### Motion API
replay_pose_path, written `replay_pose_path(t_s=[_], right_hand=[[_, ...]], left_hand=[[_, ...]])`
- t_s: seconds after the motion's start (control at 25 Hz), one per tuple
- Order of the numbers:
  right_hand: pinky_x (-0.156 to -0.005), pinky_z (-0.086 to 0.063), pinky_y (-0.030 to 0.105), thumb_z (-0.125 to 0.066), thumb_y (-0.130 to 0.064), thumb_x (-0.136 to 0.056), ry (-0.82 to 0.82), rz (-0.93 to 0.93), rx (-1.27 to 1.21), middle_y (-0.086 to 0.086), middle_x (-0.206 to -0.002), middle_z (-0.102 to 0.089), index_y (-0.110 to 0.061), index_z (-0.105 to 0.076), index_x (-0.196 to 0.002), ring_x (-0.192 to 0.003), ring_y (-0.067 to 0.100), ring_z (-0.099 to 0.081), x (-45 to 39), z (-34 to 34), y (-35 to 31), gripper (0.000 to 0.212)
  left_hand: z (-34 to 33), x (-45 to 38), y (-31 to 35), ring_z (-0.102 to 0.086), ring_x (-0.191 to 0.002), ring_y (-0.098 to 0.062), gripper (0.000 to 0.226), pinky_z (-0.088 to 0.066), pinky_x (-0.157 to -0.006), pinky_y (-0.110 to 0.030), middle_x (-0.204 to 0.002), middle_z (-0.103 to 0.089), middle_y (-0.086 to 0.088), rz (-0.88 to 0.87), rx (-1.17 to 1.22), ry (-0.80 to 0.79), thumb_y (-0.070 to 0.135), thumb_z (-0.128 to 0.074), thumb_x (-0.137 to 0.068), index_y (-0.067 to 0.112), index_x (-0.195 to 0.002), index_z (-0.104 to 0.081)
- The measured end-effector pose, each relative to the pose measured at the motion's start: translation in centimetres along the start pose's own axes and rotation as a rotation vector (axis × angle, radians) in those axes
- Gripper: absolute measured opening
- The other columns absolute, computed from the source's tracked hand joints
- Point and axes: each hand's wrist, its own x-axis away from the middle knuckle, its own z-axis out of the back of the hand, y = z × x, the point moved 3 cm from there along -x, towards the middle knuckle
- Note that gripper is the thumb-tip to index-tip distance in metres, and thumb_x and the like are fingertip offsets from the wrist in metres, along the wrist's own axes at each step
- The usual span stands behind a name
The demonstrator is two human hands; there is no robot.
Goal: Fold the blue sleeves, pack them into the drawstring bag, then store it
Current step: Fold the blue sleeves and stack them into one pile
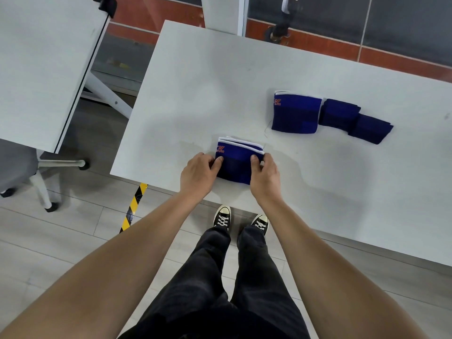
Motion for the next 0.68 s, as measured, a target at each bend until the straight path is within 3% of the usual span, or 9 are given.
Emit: replay_pose_path(t_s=[0.24, 0.4, 0.52, 0.6, 0.68], right_hand=[[-0.073, -0.042, 0.04, -0.037, -0.043, -0.105, 0.063, -0.098, 0.167, 0.003, -0.085, -0.056, -0.013, -0.046, -0.097, -0.083, 0.03, -0.053, -0.8, -0.8, -0.3, 0.033], [-0.089, -0.04, 0.041, -0.04, -0.047, -0.103, 0.157, -0.065, 0.264, 0.0, -0.085, -0.059, -0.014, -0.052, -0.095, -0.083, 0.024, -0.051, -0.3, -0.4, 0.5, 0.036], [-0.091, -0.036, 0.04, -0.042, -0.048, -0.102, 0.204, -0.038, 0.347, 0.0, -0.083, -0.063, -0.015, -0.051, -0.093, -0.085, 0.024, -0.053, -0.3, -0.3, 0.9, 0.036], [-0.089, -0.036, 0.039, -0.045, -0.047, -0.101, 0.216, -0.034, 0.347, 0.0, -0.083, -0.062, -0.016, -0.049, -0.094, -0.085, 0.024, -0.054, -0.4, -0.4, 0.7, 0.032], [-0.086, -0.036, 0.038, -0.05, -0.044, -0.1, 0.233, -0.027, 0.327, -0.001, -0.087, -0.06, -0.018, -0.045, -0.096, -0.087, 0.024, -0.055, -0.5, -0.4, 0.5, 0.026]], left_hand=[[-0.3, 0.0, 0.7, -0.048, -0.078, -0.024, 0.042, -0.034, -0.067, -0.034, -0.083, -0.053, 0.0, 0.013, -0.078, 0.049, 0.049, -0.039, -0.103, 0.02, -0.074, -0.049], [-0.6, -0.1, 0.7, -0.047, -0.079, -0.023, 0.041, -0.036, -0.069, -0.034, -0.084, -0.05, 0.001, 0.028, -0.122, 0.065, 0.052, -0.039, -0.102, 0.021, -0.078, -0.05], [-0.8, -0.2, 0.7, -0.052, -0.084, -0.025, 0.04, -0.037, -0.069, -0.035, -0.087, -0.052, 0.0, 0.08, -0.133, 0.085, 0.054, -0.041, -0.1, 0.02, -0.082, -0.051], [-0.6, 0.1, 1.2, -0.055, -0.089, -0.03, 0.038, -0.042, -0.073, -0.039, -0.098, -0.058, -0.005, -0.053, -0.134, 0.266, 0.048, -0.042, -0.102, 0.014, -0.093, -0.056], [-1.1, 0.9, 2.3, -0.055, -0.102, -0.032, 0.03, -0.044, -0.087, -0.04, -0.121, -0.061, -0.008, -0.397, -0.217, 0.403, 0.035, -0.044, -0.103, 0.012, -0.111, -0.061]])
